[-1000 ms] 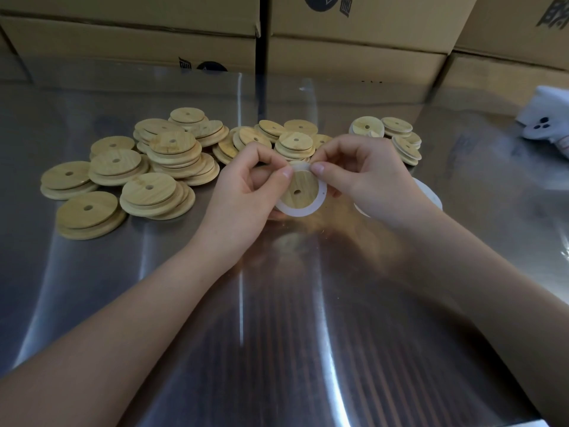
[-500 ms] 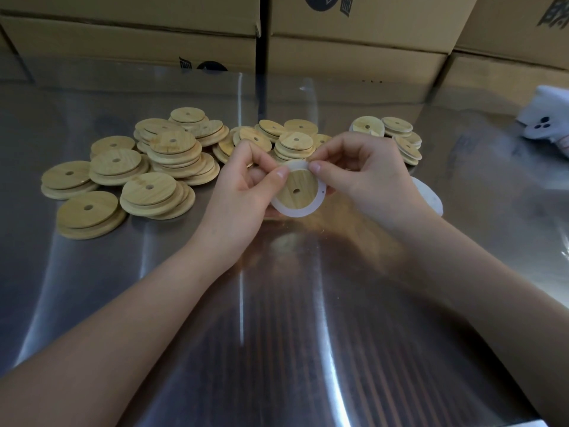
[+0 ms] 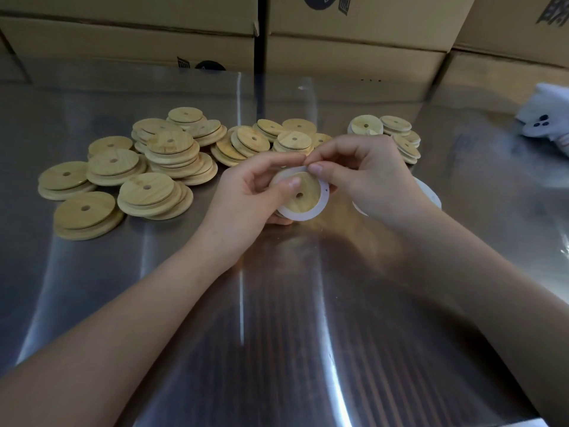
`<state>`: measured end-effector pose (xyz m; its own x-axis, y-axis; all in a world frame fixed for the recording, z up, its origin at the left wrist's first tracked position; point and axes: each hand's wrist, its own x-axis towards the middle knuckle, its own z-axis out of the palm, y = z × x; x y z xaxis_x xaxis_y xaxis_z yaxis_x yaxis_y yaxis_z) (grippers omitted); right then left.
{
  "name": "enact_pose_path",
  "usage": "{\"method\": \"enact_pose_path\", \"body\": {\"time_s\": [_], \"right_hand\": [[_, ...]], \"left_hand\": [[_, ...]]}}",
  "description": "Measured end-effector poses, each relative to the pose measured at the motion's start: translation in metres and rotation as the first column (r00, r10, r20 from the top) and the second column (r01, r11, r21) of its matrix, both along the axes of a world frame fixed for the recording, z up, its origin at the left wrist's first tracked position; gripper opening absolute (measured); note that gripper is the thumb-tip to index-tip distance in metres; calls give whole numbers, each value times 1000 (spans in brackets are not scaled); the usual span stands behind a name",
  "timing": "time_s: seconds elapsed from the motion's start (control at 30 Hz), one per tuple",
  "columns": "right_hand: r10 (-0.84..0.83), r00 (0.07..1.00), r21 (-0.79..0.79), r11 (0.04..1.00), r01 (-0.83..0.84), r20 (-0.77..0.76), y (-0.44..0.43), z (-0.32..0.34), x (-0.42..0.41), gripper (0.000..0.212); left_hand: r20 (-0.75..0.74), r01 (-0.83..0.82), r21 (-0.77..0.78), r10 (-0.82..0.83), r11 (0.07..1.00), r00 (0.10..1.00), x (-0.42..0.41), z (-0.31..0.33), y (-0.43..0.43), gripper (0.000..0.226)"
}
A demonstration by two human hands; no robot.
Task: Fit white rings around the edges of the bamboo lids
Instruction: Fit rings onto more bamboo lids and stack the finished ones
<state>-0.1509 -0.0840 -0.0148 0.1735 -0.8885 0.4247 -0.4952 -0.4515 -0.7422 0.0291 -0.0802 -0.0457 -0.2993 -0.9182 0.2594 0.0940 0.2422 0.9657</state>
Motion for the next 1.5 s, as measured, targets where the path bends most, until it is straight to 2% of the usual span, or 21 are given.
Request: {"method": "enact_pose_path", "body": {"time_s": [0.27,0.37,0.57,0.8,1.2,1.37,1.5], "right_hand": [[-43,990,79,996,33,133,0,-1,3,10],[-52,990,91,995,40,133,0,0,3,13],[-54,988,101,994,40,142,-1,0,3,16],[-40,989,121,992,22,142,-1,1,2,18],[40,986,179,981,-69,165,1,7,-2,18],[40,978,201,976,-82,205,2,1,1,24],[-26,967,219,975,-31,255,1,-4,7,22]], "left_hand": [[-40,-43,29,44,999,998,-1,-3,-3,24],[-39,-42,23,43,999,998,1,-4,-5,24],[-41,-19,-11,18,1000,999,0,-7,-7,40],[-73,-38,32,41,999,997,0,-7,-8,34],[-181,18,142,8,990,983,0,-4,-8,34],[-200,-26,139,54,990,978,3,-3,-10,32],[-171,-83,154,109,985,979,2,-4,-10,29]]}}
